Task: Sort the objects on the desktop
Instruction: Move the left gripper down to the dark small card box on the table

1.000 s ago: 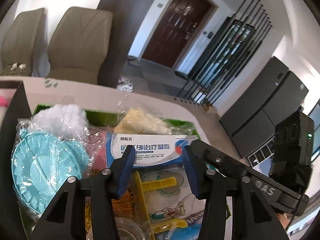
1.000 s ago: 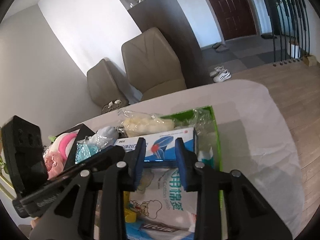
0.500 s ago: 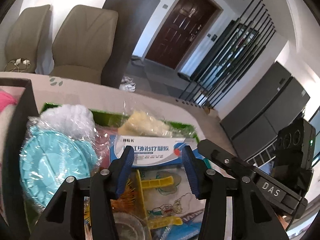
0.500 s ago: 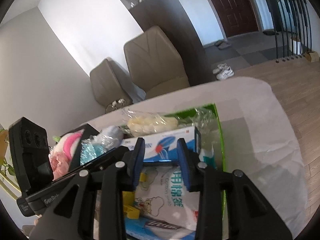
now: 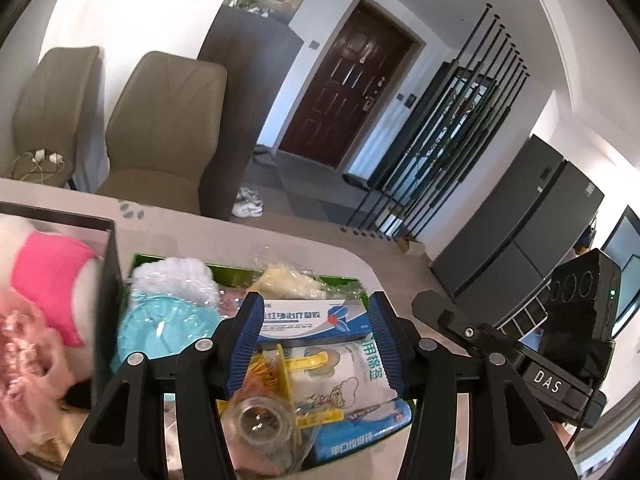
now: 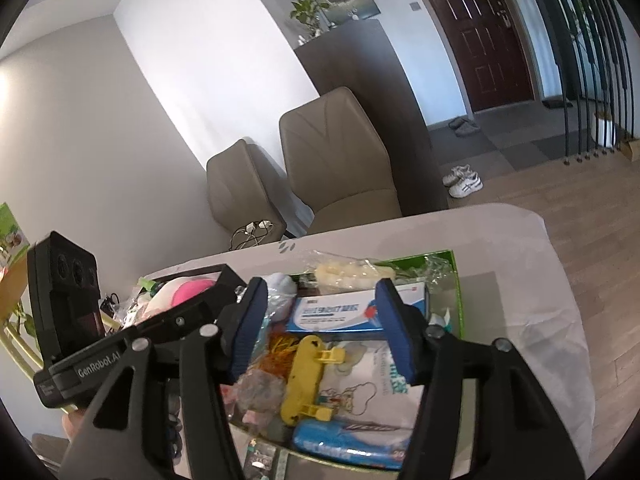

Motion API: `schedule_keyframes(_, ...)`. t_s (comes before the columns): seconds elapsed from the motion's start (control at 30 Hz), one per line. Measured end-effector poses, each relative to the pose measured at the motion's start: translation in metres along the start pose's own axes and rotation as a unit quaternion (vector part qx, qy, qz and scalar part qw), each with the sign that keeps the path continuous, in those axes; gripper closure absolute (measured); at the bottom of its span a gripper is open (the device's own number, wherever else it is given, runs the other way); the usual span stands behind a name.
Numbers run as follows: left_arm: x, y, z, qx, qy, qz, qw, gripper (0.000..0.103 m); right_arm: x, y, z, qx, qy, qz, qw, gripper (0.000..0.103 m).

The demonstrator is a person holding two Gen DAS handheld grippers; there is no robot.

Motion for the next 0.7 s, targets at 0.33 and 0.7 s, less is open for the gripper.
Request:
schedule_keyframes(0.33,-0.017,0.011,0.039,-0.02,-0.013,0.022,0.9995,0.03,-0.024,0.016,0.018,0.001,0.001,0.013,1.0,0.036)
schedule_keyframes(0.7,-0.052,0.03,0.078,-0.001,-0.008,0.045,0.999,0.03,-0.036,0.023,0.055,-0.003,-0.035,-0.003,0.999,0.036)
Point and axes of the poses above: each gripper's, at about its wrist camera, not at the fingertips, and z roughly against the way its jaws point, y to its left, x to its top, the point moved 10 cm from there along -z, roughly the way its jaws point, and after that the axes turned 13 degrees about -z, right-handed, at the moved point
